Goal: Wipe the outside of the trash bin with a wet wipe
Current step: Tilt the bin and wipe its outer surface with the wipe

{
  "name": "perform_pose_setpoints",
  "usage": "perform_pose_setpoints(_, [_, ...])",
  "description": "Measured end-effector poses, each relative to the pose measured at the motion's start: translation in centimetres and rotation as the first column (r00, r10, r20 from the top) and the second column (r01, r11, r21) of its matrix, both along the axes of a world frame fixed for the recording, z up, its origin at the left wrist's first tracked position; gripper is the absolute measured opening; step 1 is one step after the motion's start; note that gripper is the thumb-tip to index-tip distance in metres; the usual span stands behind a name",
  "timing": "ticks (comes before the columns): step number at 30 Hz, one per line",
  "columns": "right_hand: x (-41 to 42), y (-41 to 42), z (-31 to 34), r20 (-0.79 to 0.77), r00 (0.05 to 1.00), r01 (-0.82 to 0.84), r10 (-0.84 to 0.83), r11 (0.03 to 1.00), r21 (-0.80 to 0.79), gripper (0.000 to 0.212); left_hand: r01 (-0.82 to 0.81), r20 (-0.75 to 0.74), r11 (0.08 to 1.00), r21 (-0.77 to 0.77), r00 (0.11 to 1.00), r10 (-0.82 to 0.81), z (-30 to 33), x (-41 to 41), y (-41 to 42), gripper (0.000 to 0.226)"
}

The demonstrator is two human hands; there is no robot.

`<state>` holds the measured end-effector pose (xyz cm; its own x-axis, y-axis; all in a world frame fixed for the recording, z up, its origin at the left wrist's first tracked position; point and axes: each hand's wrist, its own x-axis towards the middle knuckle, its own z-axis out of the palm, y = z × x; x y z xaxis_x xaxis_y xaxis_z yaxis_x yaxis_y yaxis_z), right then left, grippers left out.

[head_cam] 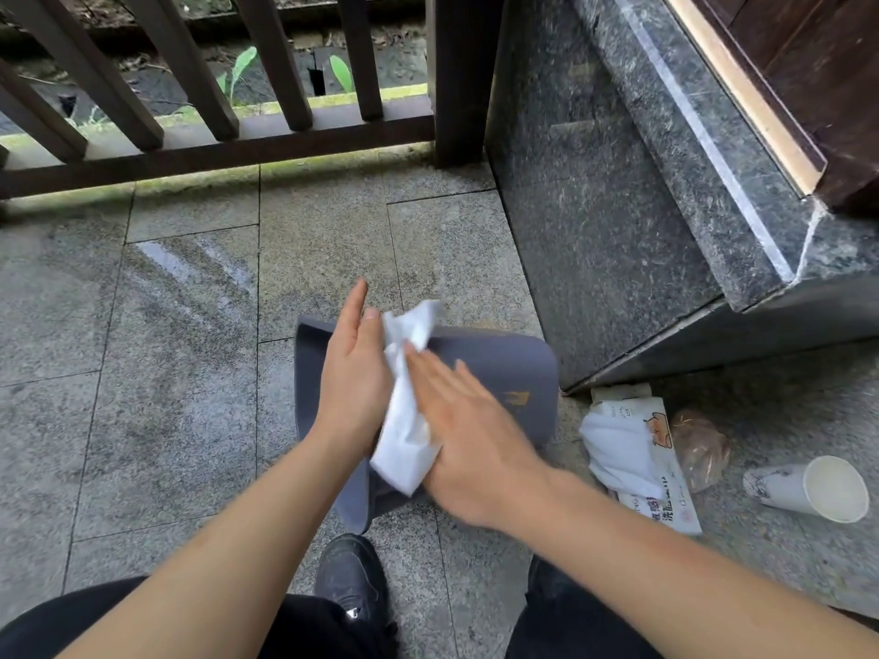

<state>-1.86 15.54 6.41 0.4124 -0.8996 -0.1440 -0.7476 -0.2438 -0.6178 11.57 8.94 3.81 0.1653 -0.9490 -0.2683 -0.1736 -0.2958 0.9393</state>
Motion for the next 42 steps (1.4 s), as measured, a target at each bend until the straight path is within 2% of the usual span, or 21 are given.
perform_pose_setpoints(2, [0.6, 0.6, 0.1, -0.002, 0.999, -0.052, 0.052, 0.998, -0.032, 0.085, 0.007, 0.008, 1.0, -0.006, 1.0, -0.007, 0.0, 0.1, 0.0, 0.043])
perform_pose_setpoints(6, [-1.7, 0.1, -1.5, -0.207, 0.974, -0.107, 0.09, 0.992, -0.072, 0.087, -0.046, -0.035, 0.998, 0.037, 0.998, 0.047, -0.1, 0.1, 0.0, 0.042])
perform_pose_setpoints(9, [-4.0, -0.5, -3.4, -0.276, 0.96, 0.047, -0.042, 0.999, 0.013, 0.084, -0.11, -0.015, 0.991, 0.08, 0.994, 0.111, -0.1, 0.5, -0.4, 0.041])
perform_pose_setpoints(13, [-7.1, -1.7, -5.4, -0.324, 0.918, 0.276, -0.23, 0.956, 0.103, 0.084, -0.145, -0.026, 0.986, 0.087, 0.989, 0.148, -0.3, 0.6, -0.4, 0.044])
perform_pose_setpoints(17, [-7.1, -2.4, -5.7, -0.321, 0.904, 0.336, -0.283, 0.934, 0.122, 0.074, -0.157, -0.016, 0.984, 0.078, 0.987, 0.159, -0.4, 0.5, -0.4, 0.047])
perform_pose_setpoints(20, [-5.1, -2.0, -3.9, -0.246, 0.947, 0.234, -0.208, 0.969, 0.082, 0.082, -0.163, -0.028, 0.984, 0.075, 0.986, 0.165, -0.5, 0.5, -0.3, 0.046])
perform_pose_setpoints(24, [0.0, 0.1, -1.1, -0.146, 0.988, -0.076, 0.06, 0.991, -0.109, 0.089, -0.203, -0.093, 0.975, 0.089, 0.973, 0.211, -0.3, 0.2, -0.4, 0.043])
perform_pose_setpoints(26, [1.0, 0.8, -1.0, -0.157, 0.978, -0.163, 0.14, 0.975, -0.15, 0.084, -0.205, -0.101, 0.975, 0.083, 0.972, 0.213, -0.3, 0.4, -0.4, 0.042])
perform_pose_setpoints(29, [-0.7, 0.4, -2.1, -0.251, 0.95, -0.234, 0.186, 0.956, -0.178, 0.085, -0.166, -0.107, 0.983, 0.075, 0.979, 0.173, -0.2, 0.4, -0.3, 0.044])
perform_pose_setpoints(31, [-2.2, -0.2, -3.5, -0.27, 0.957, -0.147, 0.107, 0.98, -0.131, 0.086, -0.139, -0.064, 0.988, 0.068, 0.988, 0.144, -0.3, 0.4, -0.4, 0.045])
perform_pose_setpoints(33, [-3.9, -1.0, -4.9, -0.263, 0.962, 0.058, -0.069, 0.997, -0.049, 0.089, -0.127, -0.031, 0.99, 0.062, 0.991, 0.129, -0.3, 0.4, -0.5, 0.045])
perform_pose_setpoints(37, [-7.9, -2.1, -6.7, -0.244, 0.904, 0.379, -0.35, 0.922, 0.08, 0.082, -0.093, -0.03, 0.995, 0.043, 0.995, 0.095, -0.1, -0.1, 0.0, 0.046])
perform_pose_setpoints(42, [-8.1, -3.1, -7.1, -0.257, 0.861, 0.486, -0.438, 0.858, 0.167, 0.064, 0.054, 0.007, 0.998, 0.028, 0.999, -0.054, 0.4, 0.3, 0.0, 0.043])
